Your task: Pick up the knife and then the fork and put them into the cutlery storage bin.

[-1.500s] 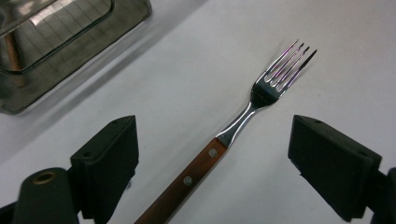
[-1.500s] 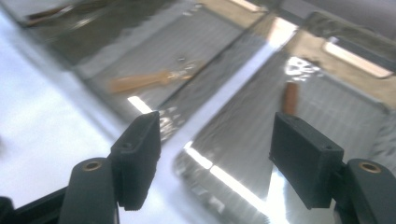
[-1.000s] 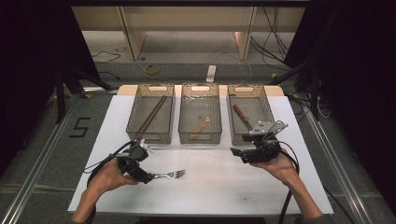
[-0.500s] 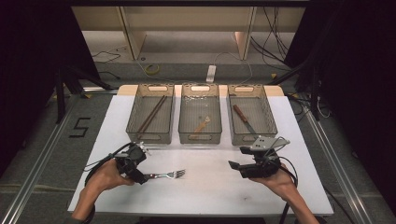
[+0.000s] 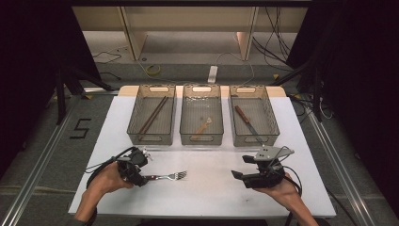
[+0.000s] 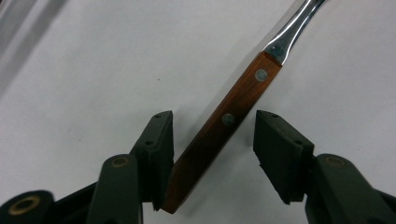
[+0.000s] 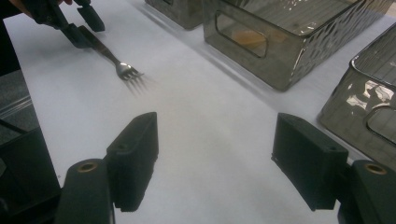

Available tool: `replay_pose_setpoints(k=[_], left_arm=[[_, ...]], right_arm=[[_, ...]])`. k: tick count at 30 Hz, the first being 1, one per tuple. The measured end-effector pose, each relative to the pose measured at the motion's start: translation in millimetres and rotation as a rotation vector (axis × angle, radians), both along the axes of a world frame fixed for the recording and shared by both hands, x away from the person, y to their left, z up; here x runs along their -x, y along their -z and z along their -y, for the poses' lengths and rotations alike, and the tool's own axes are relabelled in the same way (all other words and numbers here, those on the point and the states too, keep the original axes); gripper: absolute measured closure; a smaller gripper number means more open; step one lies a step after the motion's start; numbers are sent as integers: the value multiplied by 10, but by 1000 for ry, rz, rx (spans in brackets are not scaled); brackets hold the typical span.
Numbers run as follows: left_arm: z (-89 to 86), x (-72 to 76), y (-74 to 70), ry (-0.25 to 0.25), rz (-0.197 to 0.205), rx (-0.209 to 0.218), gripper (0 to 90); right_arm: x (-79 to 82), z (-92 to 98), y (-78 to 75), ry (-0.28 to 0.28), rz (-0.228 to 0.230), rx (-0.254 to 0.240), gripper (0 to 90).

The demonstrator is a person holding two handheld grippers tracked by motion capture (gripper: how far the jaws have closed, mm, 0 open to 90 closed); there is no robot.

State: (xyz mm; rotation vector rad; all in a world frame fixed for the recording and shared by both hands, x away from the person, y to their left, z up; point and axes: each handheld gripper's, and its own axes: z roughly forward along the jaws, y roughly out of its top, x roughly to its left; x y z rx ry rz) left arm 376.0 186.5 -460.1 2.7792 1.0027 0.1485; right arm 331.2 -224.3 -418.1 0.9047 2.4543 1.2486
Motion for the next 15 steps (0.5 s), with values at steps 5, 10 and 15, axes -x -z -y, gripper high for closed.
replay_pose_setpoints(k=[5,10,15], left_arm=[[0,-5,29,7,-4,-3,531],[6,10,25,29,-15,3,592],[16,32,27,36,-23,21,674]], right_arm=[[7,11,7,3,-3,0,319],[14,7,6,-4,-6,-2,319],[18,0,8,-9,-7,-1,320]])
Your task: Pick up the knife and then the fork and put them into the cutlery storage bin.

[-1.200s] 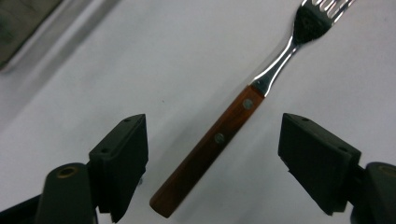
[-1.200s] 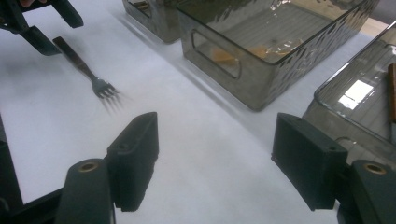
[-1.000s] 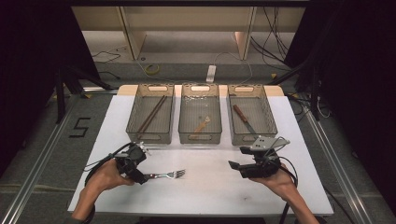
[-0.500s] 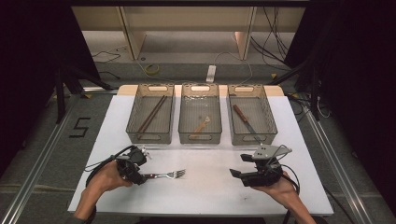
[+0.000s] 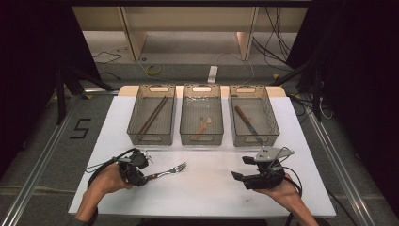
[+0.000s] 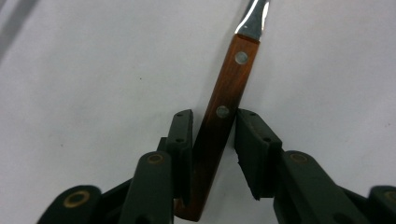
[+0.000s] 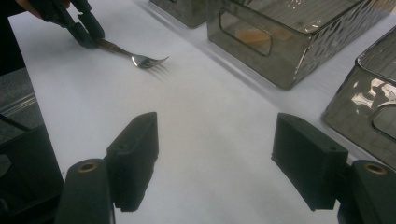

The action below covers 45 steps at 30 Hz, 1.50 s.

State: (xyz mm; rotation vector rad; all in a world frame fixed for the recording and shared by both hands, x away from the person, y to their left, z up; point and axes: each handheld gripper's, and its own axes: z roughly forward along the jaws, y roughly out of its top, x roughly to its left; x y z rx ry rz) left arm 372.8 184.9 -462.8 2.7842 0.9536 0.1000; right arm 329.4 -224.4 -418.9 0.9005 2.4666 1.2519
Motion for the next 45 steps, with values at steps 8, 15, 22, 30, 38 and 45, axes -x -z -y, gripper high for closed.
replay_pose_setpoints(k=[8,15,22,30,38,45], left_arm=[[20,15,-6,34,-1,-13,751],[25,12,-19,-11,-23,4,756],[58,20,-129,-67,-20,82,757],[277,107,-252,-26,-39,127,757],[522,191,-311,53,-64,155,756],[722,265,-349,96,-70,147,757]], right_arm=[[3,-8,-3,-11,-1,0,320],[6,-18,-6,-16,4,-1,320],[23,-38,-21,-26,18,-6,320],[137,-207,-59,-70,77,0,320],[291,-520,-38,-168,138,43,319],[364,-733,13,-222,197,138,318]])
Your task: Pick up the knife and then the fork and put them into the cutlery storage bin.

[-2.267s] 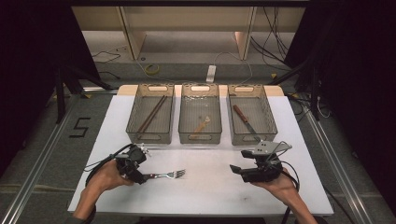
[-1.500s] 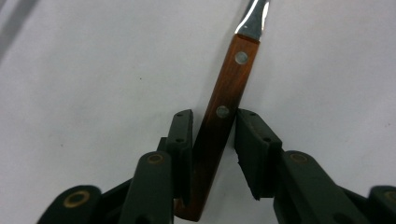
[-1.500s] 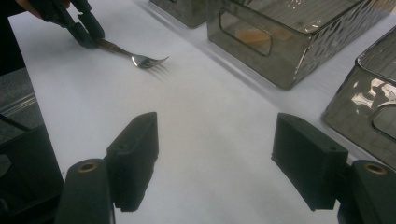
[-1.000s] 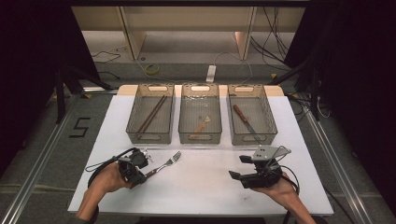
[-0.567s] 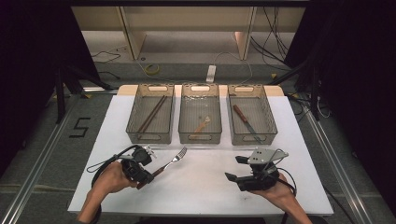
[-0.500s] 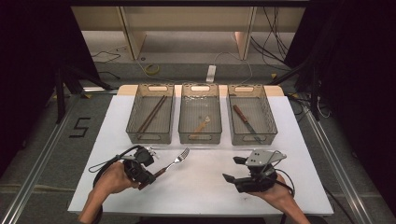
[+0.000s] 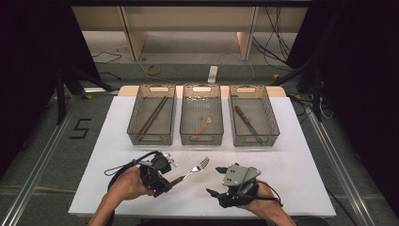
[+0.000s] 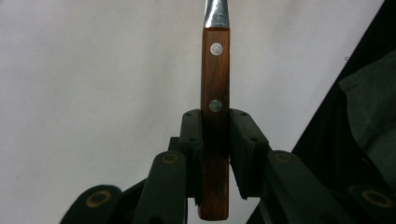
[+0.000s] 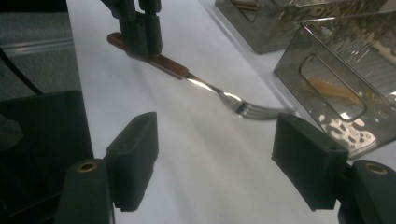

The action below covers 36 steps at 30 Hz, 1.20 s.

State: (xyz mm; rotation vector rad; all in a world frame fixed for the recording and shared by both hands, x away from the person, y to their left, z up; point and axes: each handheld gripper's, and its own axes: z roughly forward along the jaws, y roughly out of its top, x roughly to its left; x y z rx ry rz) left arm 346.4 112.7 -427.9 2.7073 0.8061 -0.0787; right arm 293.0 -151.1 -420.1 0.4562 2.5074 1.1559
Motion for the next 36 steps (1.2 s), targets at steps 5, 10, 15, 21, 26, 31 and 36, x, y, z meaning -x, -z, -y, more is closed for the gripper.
replay_pose_setpoints(k=[5,10,15,21,26,31,36], left_arm=[[141,45,-34,36,-4,4,756],[269,74,-64,75,-2,-2,756],[389,99,-84,107,-2,-9,756],[519,133,-79,145,-6,-17,756],[590,136,-120,167,-6,-15,756],[621,125,-134,176,-12,-12,756],[654,131,-122,202,-28,-20,756]], right_arm=[[25,-98,6,-33,39,27,318],[51,-214,50,-85,71,79,319],[65,-316,107,-134,98,139,328],[72,-408,179,-160,125,204,368],[77,-443,240,-191,167,268,412],[119,-466,278,-220,217,308,481],[155,-494,318,-227,233,330,561]])
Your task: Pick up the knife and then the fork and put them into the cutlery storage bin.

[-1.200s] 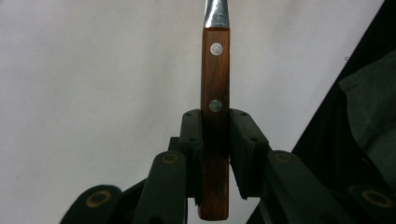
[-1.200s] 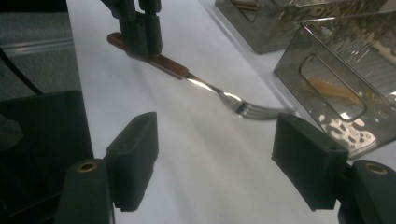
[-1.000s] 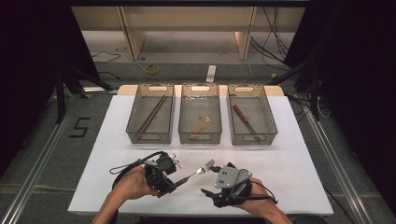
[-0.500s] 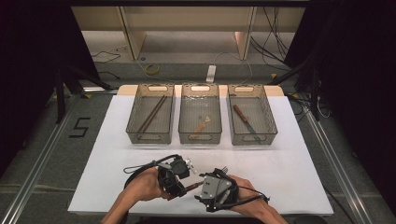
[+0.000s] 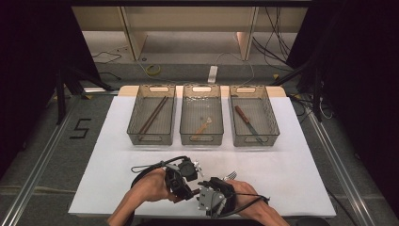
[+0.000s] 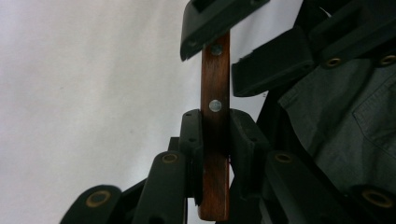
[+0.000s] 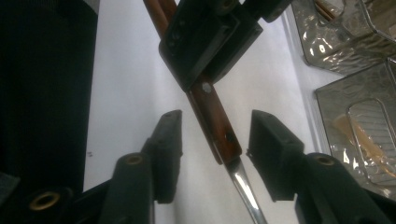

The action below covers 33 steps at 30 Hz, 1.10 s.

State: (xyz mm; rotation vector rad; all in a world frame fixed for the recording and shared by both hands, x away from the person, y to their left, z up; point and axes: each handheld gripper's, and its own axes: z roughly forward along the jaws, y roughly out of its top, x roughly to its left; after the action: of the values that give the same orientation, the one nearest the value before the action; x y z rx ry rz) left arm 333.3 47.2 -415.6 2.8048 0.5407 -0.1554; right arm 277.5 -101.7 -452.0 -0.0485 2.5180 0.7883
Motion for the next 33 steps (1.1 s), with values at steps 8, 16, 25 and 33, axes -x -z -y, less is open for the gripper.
replay_pose_setpoints(k=[8,16,25,33], left_arm=[[28,2,-9,17,1,17,755],[-4,-39,-44,-13,-5,62,735],[-144,-67,-106,-92,45,123,419],[-460,-88,-271,-235,180,289,243]], right_arm=[[-1,-2,22,-38,74,72,699],[18,-6,84,-83,114,151,776],[-51,121,4,-46,119,145,778],[-257,432,-121,84,66,107,778]])
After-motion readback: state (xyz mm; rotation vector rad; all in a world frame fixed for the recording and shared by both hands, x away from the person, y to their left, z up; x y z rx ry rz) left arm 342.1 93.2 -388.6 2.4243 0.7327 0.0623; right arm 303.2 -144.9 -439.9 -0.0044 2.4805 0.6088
